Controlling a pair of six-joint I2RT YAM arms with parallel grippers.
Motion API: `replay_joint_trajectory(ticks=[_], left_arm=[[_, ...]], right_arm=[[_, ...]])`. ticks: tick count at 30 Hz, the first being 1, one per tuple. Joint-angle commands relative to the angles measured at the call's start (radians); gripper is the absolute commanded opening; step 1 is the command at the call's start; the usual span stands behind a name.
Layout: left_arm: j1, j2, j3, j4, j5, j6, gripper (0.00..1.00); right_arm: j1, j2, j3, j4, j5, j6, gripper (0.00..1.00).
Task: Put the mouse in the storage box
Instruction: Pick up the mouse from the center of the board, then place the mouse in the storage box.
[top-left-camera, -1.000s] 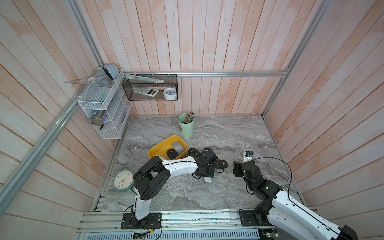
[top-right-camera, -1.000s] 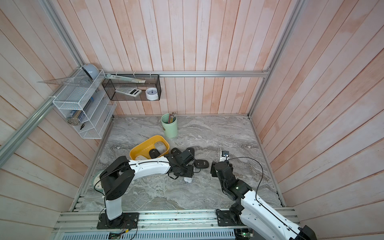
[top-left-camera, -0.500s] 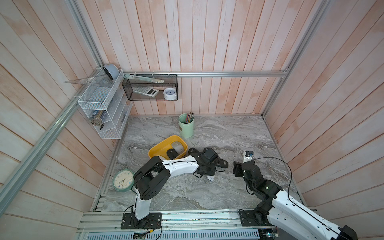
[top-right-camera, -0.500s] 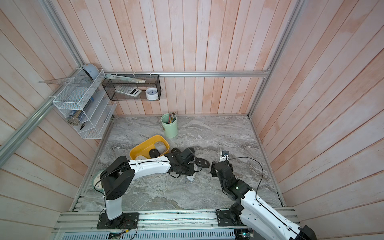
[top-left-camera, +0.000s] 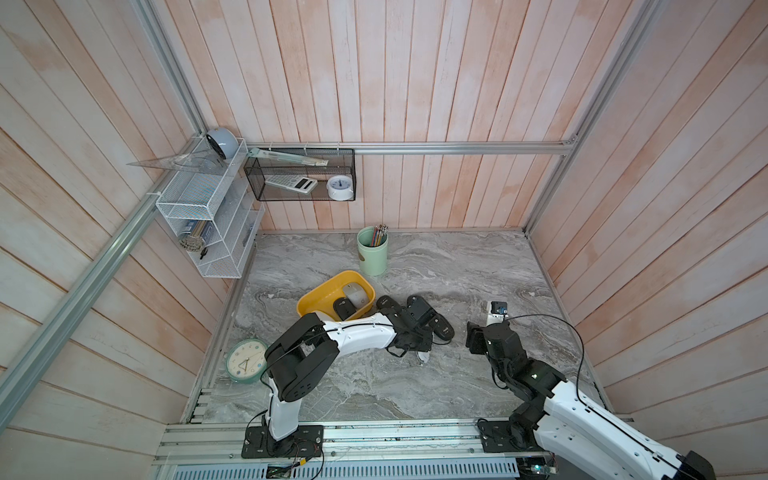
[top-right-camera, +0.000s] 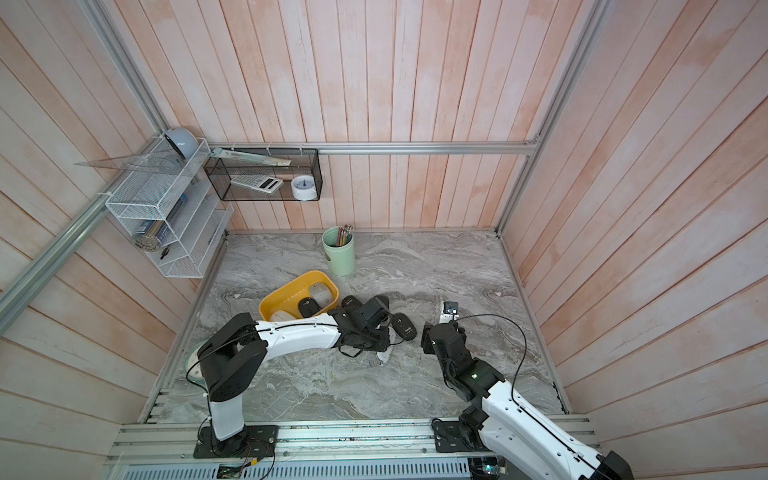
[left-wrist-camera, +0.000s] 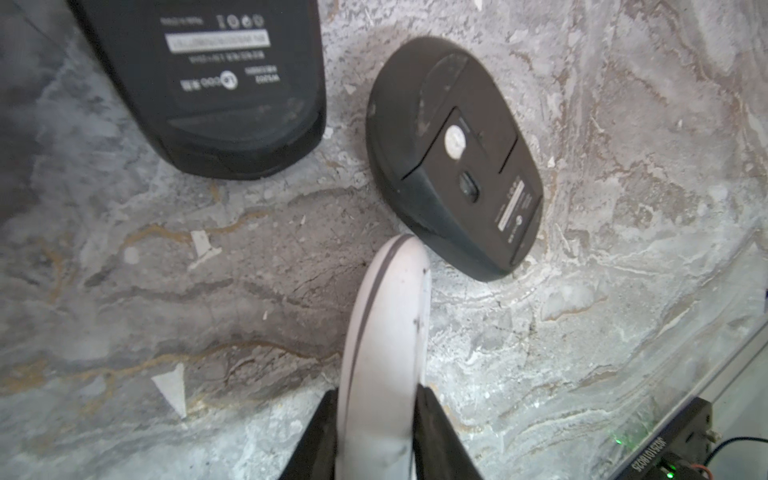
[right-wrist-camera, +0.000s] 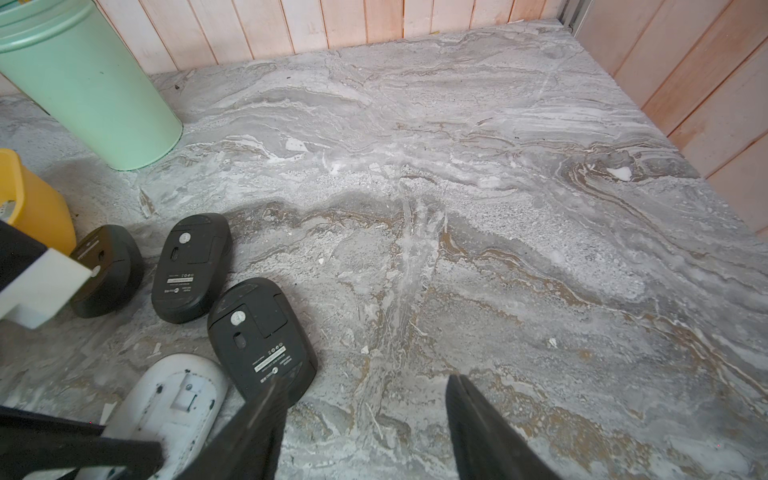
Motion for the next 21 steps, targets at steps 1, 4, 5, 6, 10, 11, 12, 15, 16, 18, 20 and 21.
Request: replay_joint_trajectory(ticks=[1, 4, 5, 6, 10, 11, 12, 15, 16, 18, 20, 21], left_arm=[[0.004, -0.044, -0.043, -0.087, -0.110, 0.012, 0.19], [0.003, -0.099, -0.035, -0.115, -0.174, 0.034, 0.14], [0.004, -0.115, -0.028, -0.128, -0.192, 0.042, 0.13], [0.005, -0.130, -0.021, -0.145, -0.213, 0.050, 0.12], [0.040, -0.195, 0.016, -0.242, -0.313, 0.063, 0.07], [0.055, -0.210, 0.020, -0.261, -0.322, 0.067, 0.06], [0.073, -0.230, 0.023, -0.285, -0.336, 0.073, 0.06], [0.127, -0.280, 0.049, -0.377, -0.432, 0.108, 0.06], [0.151, -0.294, 0.064, -0.425, -0.473, 0.124, 0.06], [0.226, -0.318, 0.078, -0.490, -0.504, 0.165, 0.06], [0.324, -0.352, 0.076, -0.527, -0.499, 0.195, 0.06], [0.372, -0.367, 0.078, -0.549, -0.506, 0.212, 0.06]], right_arm=[[-0.004, -0.014, 0.004, 0.006, 0.013, 0.007, 0.66], [-0.005, -0.014, 0.003, 0.006, 0.013, 0.007, 0.66], [-0.005, -0.014, 0.003, 0.006, 0.014, 0.007, 0.66], [-0.004, -0.014, 0.003, 0.007, 0.014, 0.007, 0.66], [-0.004, -0.013, 0.002, 0.006, 0.014, 0.007, 0.66], [-0.004, -0.013, 0.003, 0.005, 0.014, 0.007, 0.66], [-0.004, -0.013, 0.002, 0.006, 0.014, 0.007, 0.66], [-0.004, -0.012, 0.002, 0.006, 0.014, 0.008, 0.66], [-0.004, -0.013, 0.003, 0.006, 0.012, 0.008, 0.66], [-0.005, -0.012, 0.003, 0.007, 0.013, 0.008, 0.66], [-0.004, -0.013, 0.002, 0.008, 0.012, 0.007, 0.66], [-0.005, -0.012, 0.003, 0.008, 0.012, 0.007, 0.66]])
